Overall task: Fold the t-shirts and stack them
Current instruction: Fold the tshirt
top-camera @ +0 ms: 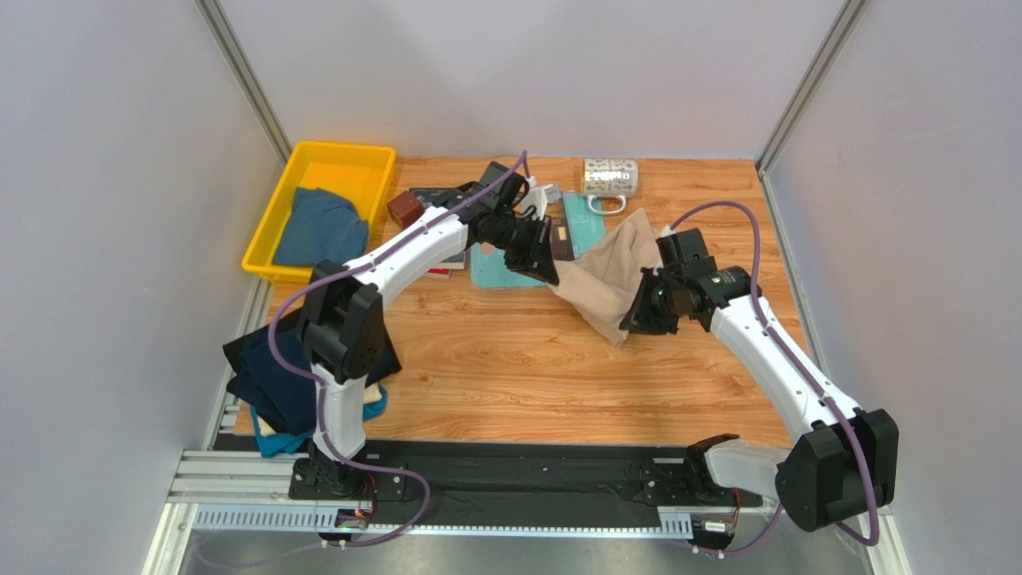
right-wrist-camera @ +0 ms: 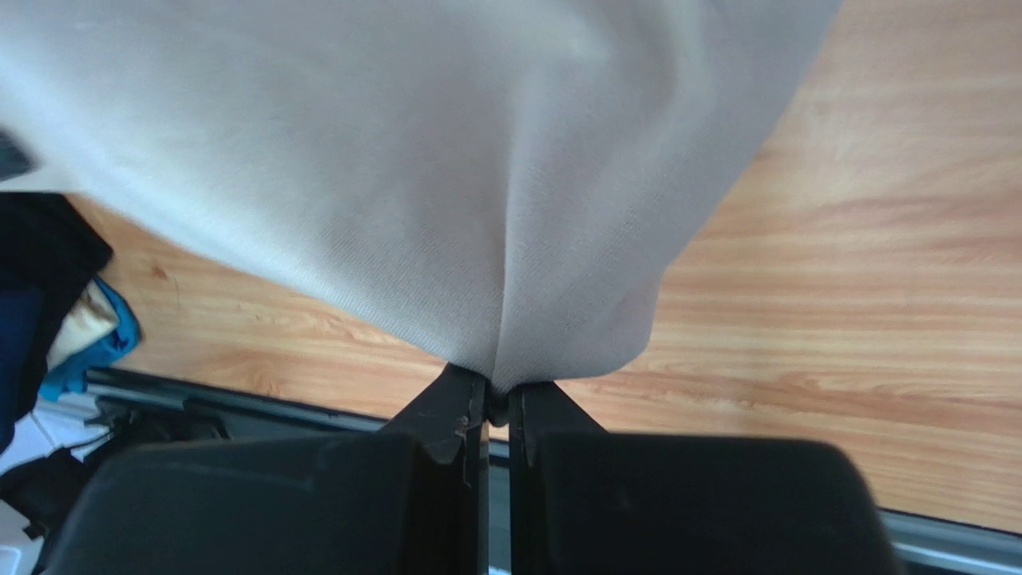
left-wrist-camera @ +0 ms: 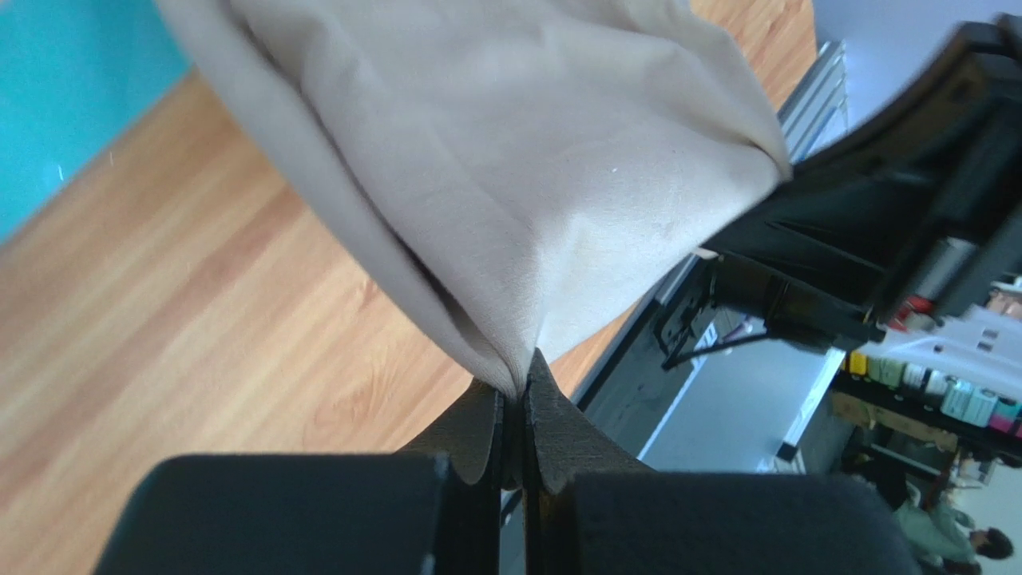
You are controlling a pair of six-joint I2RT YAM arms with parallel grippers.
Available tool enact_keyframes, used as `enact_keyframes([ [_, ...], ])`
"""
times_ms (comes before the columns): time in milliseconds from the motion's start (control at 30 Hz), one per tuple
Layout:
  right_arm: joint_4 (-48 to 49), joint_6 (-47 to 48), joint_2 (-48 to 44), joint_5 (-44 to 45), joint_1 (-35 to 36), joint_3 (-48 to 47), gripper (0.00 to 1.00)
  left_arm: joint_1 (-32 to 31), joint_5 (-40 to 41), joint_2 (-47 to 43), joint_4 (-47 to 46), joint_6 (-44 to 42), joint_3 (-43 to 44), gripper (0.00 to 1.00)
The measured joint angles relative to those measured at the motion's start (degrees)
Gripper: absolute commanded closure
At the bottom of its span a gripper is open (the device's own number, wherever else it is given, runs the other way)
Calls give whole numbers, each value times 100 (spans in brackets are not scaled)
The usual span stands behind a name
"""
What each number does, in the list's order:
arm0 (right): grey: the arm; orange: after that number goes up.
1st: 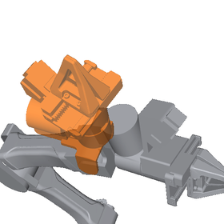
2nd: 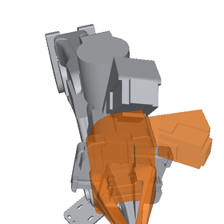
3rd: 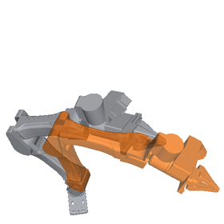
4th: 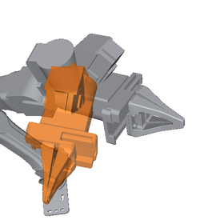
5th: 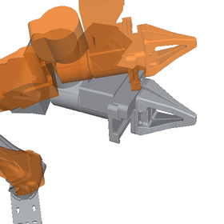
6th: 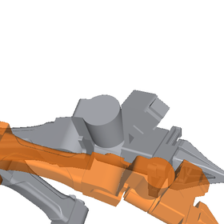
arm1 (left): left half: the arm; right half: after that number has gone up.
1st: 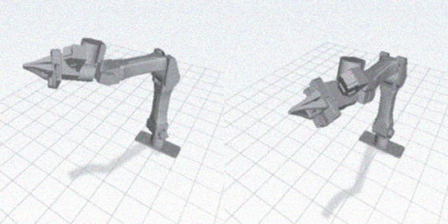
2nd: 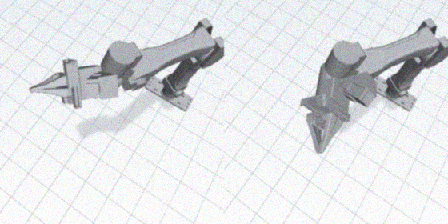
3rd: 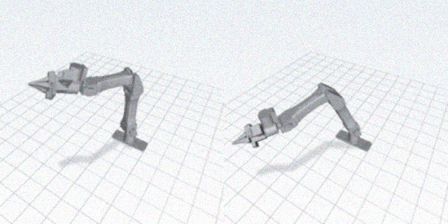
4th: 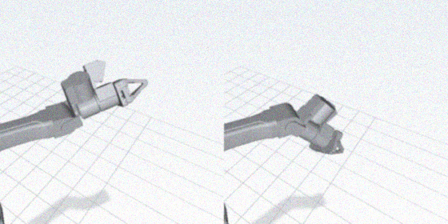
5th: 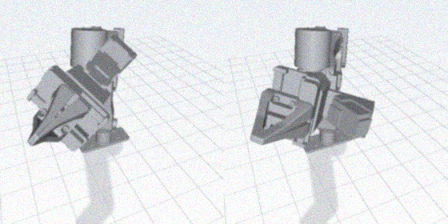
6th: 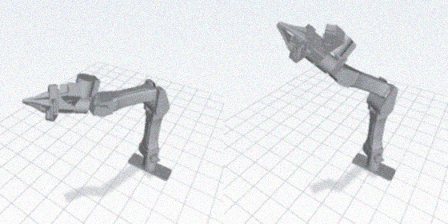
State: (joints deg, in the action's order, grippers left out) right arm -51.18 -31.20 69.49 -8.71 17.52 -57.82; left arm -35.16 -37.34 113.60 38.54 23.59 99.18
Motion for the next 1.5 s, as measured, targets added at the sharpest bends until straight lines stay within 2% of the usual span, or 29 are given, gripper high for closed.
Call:
enact_keyframes([
  [133,210,-146,-170,-468,92,848,100,-17,22,-501,219,-79,-688,100],
  [267,422,-372,-308,-942,319,1639,98,-125,-9,-575,498,-96,-1373,100],
  [400,654,-645,-321,-1309,715,2098,93,-144,-22,-535,890,-118,-1744,100],
  [467,745,-739,-291,-1410,944,2173,87,-142,22,-535,1071,-144,-1858,100],
  [633,887,-903,221,-1486,1443,2164,66,-120,153,-538,1292,-186,-2208,99],
  [667,874,-909,341,-1491,1495,2144,63,-111,166,-538,1322,-190,-2293,93],
  [767,693,-907,629,-1447,1598,1980,58,-94,203,-538,1414,-203,-2531,87],
  [900,289,-855,658,-1217,1617,1519,50,-79,254,-538,1495,-227,-2643,84],
  [933,225,-837,643,-1154,1617,1421,45,-76,249,-538,1506,-245,-2651,83],
  [1033,9,-791,483,-944,1617,1174,44,-57,175,-538,1554,-306,-2684,79],
  [1300,-579,-782,-236,-334,1550,940,40,-48,63,-457,1674,-452,-2922,79],
  [1500,-557,-629,74,216,1263,942,41,-48,28,-321,1716,-514,-2981,79],
])
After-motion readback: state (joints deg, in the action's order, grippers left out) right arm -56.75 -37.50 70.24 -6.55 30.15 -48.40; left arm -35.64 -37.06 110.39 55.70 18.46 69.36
